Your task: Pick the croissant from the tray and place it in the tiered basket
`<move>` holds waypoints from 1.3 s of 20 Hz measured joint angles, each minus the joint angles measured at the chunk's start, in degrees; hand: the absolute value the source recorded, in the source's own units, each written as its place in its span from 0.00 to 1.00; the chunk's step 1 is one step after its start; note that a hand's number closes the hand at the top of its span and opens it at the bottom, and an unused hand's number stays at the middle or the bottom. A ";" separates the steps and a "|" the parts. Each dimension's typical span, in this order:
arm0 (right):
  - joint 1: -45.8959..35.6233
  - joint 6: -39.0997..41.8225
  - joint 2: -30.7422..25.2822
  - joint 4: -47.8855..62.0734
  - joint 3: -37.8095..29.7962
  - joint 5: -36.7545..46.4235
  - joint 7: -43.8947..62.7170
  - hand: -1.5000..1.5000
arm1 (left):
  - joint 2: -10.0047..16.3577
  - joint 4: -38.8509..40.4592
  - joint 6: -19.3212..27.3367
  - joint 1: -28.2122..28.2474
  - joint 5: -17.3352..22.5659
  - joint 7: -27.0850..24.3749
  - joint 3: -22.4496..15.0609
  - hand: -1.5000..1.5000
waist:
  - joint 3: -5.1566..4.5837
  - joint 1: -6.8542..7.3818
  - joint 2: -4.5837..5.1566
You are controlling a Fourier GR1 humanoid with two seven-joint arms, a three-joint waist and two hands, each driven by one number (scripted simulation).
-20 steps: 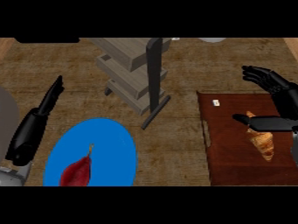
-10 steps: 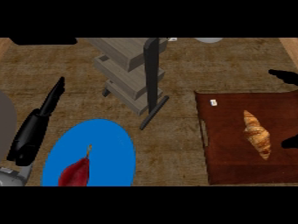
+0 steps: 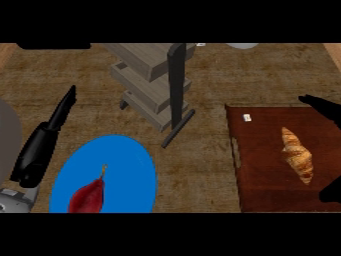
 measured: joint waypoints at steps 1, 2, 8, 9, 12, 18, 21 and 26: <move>0.01 -0.09 1.25 -1.27 0.82 0.69 2.48 0.00 | -0.43 -0.25 -0.05 0.31 -0.54 0.17 -0.20 0.50 | 0.02 0.12 0.04; -0.46 -0.15 2.75 -1.28 1.80 1.99 4.05 0.00 | -0.42 -0.33 -0.65 -0.06 -0.52 0.41 0.37 0.50 | 0.03 0.28 0.09; -1.27 -0.86 8.38 -1.13 8.09 10.24 9.42 0.00 | -1.80 0.68 -2.02 -0.25 -1.63 -0.27 1.64 0.50 | 0.07 0.63 0.25; -1.88 -0.81 9.20 -0.46 9.42 11.56 10.12 0.00 | -1.98 1.28 -2.28 -0.64 -1.82 -0.45 1.75 0.50 | 0.07 0.71 0.28; -2.64 -0.71 10.80 2.74 12.04 15.59 11.09 0.00 | -2.16 1.03 -3.06 0.22 -1.91 -1.22 2.00 0.50 | 0.07 0.96 0.31; -0.99 -0.90 13.73 7.81 14.09 22.97 10.97 0.00 | -3.34 -0.72 -3.16 1.31 -3.44 -0.01 2.56 0.50 | 0.11 0.79 0.26; 0.80 -0.06 13.73 9.84 13.16 24.75 9.36 0.00 | -3.61 -0.52 -4.33 1.94 -3.48 -0.91 3.74 0.50 | 0.12 0.64 0.26; 3.90 2.57 13.34 9.57 11.61 25.45 7.89 0.00 | -4.76 -0.65 -5.34 1.50 -4.78 -0.17 4.83 0.50 | 0.13 0.42 0.24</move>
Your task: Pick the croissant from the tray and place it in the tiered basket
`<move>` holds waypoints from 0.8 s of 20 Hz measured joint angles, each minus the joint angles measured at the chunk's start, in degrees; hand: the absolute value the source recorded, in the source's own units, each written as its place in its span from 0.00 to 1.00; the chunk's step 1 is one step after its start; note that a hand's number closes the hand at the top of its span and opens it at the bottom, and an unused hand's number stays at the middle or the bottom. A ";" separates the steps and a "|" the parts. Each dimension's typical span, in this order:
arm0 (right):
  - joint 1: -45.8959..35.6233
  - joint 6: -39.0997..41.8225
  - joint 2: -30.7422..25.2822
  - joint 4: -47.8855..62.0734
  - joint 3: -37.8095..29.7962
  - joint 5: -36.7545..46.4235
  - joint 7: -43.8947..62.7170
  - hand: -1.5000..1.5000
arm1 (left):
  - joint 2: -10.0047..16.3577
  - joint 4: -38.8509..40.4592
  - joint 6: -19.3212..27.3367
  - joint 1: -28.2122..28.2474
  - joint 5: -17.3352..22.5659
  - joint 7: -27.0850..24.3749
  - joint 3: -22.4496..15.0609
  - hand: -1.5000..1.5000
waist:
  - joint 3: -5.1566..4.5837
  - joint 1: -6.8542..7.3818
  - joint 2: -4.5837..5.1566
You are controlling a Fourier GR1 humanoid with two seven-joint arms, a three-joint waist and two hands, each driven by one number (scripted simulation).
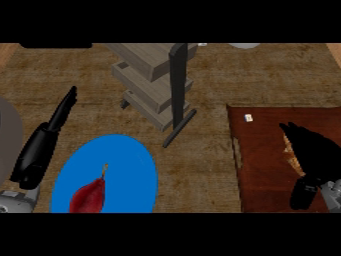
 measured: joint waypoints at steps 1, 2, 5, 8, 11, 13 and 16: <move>-0.22 0.60 0.37 0.66 -0.17 0.17 -0.13 0.00 | -0.16 -0.96 -0.09 0.12 -0.36 0.98 -0.02 0.50 | -0.01 0.07 -0.01; 0.59 1.04 0.34 -0.02 -0.28 0.46 -0.17 0.00 | -0.60 -0.60 0.02 -0.01 -0.91 0.90 0.12 0.50 | -0.01 0.01 -0.01; 1.84 1.71 1.05 -0.63 -1.93 1.94 -0.21 0.00 | -1.63 0.14 -0.81 0.12 -1.48 0.19 0.93 0.50 | -0.01 -0.03 -0.01; 2.78 0.91 1.15 -1.01 -3.49 5.23 -1.11 0.00 | -2.26 -0.26 -1.26 0.32 -2.35 0.63 1.39 0.50 | 0.00 -0.07 -0.02; 3.75 0.49 1.17 -0.45 -5.88 7.82 -2.95 0.00 | -3.13 0.38 -2.06 0.62 -3.24 -0.31 1.88 0.50 | -0.01 -0.06 -0.01; 3.96 0.46 2.55 0.55 -6.87 9.77 -3.71 0.00 | -3.66 -0.96 -2.85 1.69 -3.60 -0.11 2.29 0.50 | 0.00 0.02 -0.01; 4.06 1.34 3.67 1.74 -9.36 10.94 -5.32 0.00 | -4.42 -1.09 -3.86 1.97 -4.14 -0.26 3.52 0.50 | 0.01 0.04 0.00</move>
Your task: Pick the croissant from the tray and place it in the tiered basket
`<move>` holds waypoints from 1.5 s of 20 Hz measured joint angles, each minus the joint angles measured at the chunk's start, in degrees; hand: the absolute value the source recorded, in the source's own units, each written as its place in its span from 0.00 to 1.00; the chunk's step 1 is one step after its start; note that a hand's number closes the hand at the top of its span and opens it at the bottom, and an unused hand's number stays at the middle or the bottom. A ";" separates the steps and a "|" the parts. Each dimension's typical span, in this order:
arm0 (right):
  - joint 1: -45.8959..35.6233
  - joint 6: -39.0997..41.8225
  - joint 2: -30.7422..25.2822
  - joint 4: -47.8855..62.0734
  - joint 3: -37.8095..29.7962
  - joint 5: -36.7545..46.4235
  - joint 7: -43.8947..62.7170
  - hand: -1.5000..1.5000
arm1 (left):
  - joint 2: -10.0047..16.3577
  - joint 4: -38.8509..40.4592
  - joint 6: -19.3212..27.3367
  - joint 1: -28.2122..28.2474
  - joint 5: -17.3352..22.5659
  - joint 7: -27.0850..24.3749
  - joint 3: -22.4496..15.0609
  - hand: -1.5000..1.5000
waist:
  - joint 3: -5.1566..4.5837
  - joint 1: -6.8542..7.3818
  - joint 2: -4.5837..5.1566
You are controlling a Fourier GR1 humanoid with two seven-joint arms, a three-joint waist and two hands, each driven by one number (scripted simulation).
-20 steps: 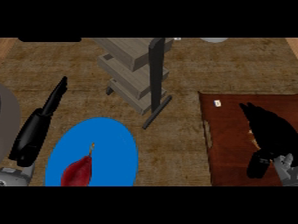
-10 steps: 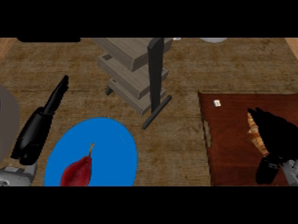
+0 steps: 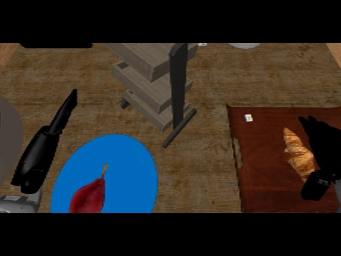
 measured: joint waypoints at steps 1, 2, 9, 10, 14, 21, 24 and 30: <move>0.86 0.11 0.07 -0.05 -0.73 0.37 -0.90 0.00 | -0.35 1.06 -0.46 -0.59 -0.05 -0.44 0.58 0.50 | -0.01 -0.05 0.01; 0.33 0.72 0.42 0.80 -1.52 0.59 -1.72 0.00 | -1.10 0.78 -0.19 -0.35 -0.98 -0.25 0.19 0.50 | 0.00 -0.02 0.01; 1.28 -0.22 3.69 6.50 -5.25 4.94 -7.60 0.00 | -2.55 -2.27 -2.63 0.45 -2.61 1.80 2.16 0.50 | 0.00 0.05 0.02; 1.40 -1.17 4.48 7.54 -5.45 5.84 -8.37 0.00 | -2.58 -1.77 -3.30 0.12 -2.47 1.58 2.69 0.50 | 0.00 0.04 0.02; -0.11 -2.90 7.41 12.19 -6.30 9.25 -10.89 0.00 | -4.02 -1.63 -4.02 -0.11 -3.95 1.42 3.32 0.50 | 0.00 0.10 0.04; 0.10 -5.97 9.91 18.31 -8.99 13.01 -16.89 0.00 | -5.99 -1.31 -5.34 -0.37 -6.04 1.67 4.46 0.50 | 0.00 0.09 0.04; 0.04 -5.43 10.73 19.60 -9.82 14.24 -18.11 0.00 | -6.10 -3.10 -6.76 0.78 -5.86 2.01 5.43 0.50 | -0.01 0.11 0.02; -0.61 -8.37 12.90 22.97 -10.59 14.01 -24.31 1.00 | -7.42 -2.09 -6.71 0.00 -7.29 1.66 5.49 0.50 | -0.24 0.02 -0.11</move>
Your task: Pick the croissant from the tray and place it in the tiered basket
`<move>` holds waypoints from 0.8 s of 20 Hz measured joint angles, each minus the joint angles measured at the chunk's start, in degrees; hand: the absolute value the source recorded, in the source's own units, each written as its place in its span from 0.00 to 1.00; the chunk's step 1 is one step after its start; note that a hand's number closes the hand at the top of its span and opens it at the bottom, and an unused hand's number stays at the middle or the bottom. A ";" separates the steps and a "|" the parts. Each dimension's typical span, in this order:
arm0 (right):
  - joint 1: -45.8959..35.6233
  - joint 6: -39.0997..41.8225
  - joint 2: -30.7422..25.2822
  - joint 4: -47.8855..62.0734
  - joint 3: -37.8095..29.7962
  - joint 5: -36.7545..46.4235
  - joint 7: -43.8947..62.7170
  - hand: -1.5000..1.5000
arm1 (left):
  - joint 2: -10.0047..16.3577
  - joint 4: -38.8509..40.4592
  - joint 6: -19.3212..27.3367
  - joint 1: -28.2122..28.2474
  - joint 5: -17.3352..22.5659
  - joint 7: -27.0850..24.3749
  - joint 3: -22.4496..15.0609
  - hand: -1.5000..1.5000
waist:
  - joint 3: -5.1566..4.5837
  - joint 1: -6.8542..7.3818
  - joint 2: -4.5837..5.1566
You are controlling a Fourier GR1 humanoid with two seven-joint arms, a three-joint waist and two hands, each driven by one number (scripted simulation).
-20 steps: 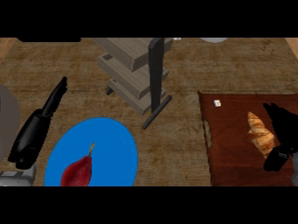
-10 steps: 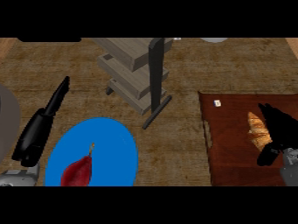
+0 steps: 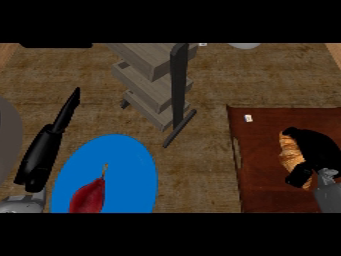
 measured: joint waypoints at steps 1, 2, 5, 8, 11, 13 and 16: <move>-0.39 -0.20 -0.31 0.65 -0.34 -0.01 -1.61 1.00 | 0.18 0.43 -0.41 -0.18 0.25 -0.40 0.58 0.50 | 0.03 0.01 0.01; -0.88 -0.95 0.03 1.33 -0.27 0.55 -2.44 1.00 | 0.30 0.74 -0.68 0.31 0.34 -1.29 0.97 0.50 | 0.02 0.03 0.01; -1.38 -3.50 0.24 1.53 0.05 2.25 -5.08 1.00 | -0.28 1.03 -0.97 -0.60 -0.05 -0.72 1.01 0.50 | -0.09 0.01 -0.06; -0.70 -4.41 0.25 -1.48 0.22 3.63 -5.89 1.00 | -0.67 1.08 -1.28 -0.95 -0.23 -0.46 1.43 0.50 | 0.08 -0.05 0.02; -0.23 -6.14 0.72 -4.22 0.47 5.56 -5.98 1.00 | -0.95 1.51 -1.42 -1.10 -0.60 -0.65 1.80 0.50 | 0.16 -0.09 0.06; 0.51 -5.29 0.47 -8.31 -0.09 5.89 -4.46 1.00 | -0.24 1.64 -2.20 -0.80 0.04 -1.27 2.86 0.50 | 0.18 -0.18 0.04; 2.95 -1.29 0.77 -17.81 -2.14 5.65 3.47 1.00 | 0.23 1.54 -2.23 0.34 0.34 -1.57 3.79 0.50 | 0.08 -1.45 -0.47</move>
